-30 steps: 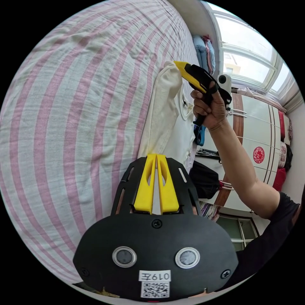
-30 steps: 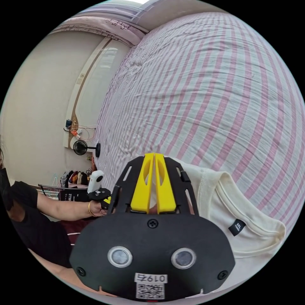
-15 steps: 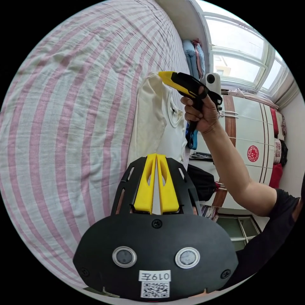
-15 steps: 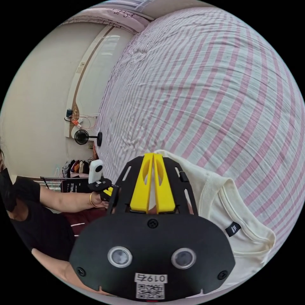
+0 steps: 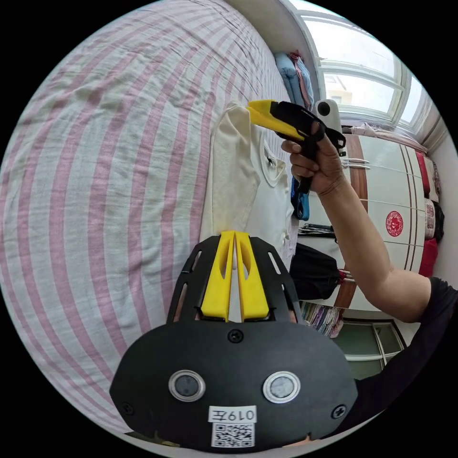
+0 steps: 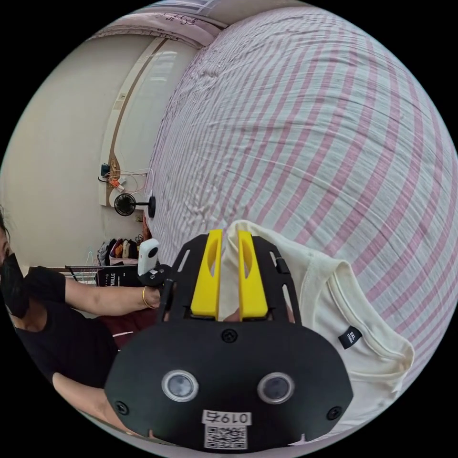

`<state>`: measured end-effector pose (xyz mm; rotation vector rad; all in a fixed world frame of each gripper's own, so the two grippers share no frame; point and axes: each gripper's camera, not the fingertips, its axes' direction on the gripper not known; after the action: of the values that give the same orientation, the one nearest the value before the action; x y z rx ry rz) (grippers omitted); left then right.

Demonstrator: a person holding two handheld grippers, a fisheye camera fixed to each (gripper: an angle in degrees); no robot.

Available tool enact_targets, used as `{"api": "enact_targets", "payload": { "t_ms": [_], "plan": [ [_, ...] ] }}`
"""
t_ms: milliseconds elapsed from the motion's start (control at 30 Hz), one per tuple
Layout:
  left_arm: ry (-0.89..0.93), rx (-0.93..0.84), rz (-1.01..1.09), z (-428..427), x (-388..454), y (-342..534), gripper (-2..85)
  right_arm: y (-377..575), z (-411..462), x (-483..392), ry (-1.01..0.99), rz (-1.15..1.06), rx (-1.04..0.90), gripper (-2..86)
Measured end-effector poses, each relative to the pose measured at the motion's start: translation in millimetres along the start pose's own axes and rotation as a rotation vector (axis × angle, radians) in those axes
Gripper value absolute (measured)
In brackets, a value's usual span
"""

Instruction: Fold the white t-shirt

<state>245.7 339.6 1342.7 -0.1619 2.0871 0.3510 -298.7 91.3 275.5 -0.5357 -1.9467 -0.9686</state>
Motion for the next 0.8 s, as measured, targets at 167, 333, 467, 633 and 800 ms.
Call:
{"api": "enact_targets", "payload": {
  "t_ms": [167, 333, 467, 633, 800],
  "plan": [
    [-0.222, 0.025, 0.143, 0, 28, 5, 0.8, -1, 11, -14, 0.041, 0.007, 0.001, 0.1],
    [-0.431, -0.013, 0.266, 12, 53, 11, 0.7, 3, 27, -41, 0.205, -0.075, -0.002, -0.6],
    [-0.498, -0.019, 0.249, 20, 65, 15, 0.6, 14, 41, -62, 0.337, -0.151, -0.015, -0.3],
    [-0.465, -0.029, 0.195, 22, 67, 16, 0.6, 34, 58, -83, 0.391, -0.217, -0.011, 2.7],
    [-0.46, -0.029, 0.192, 24, 74, 21, 0.7, 45, 55, -92, 0.329, -0.209, -0.013, 5.5]
  ]
}}
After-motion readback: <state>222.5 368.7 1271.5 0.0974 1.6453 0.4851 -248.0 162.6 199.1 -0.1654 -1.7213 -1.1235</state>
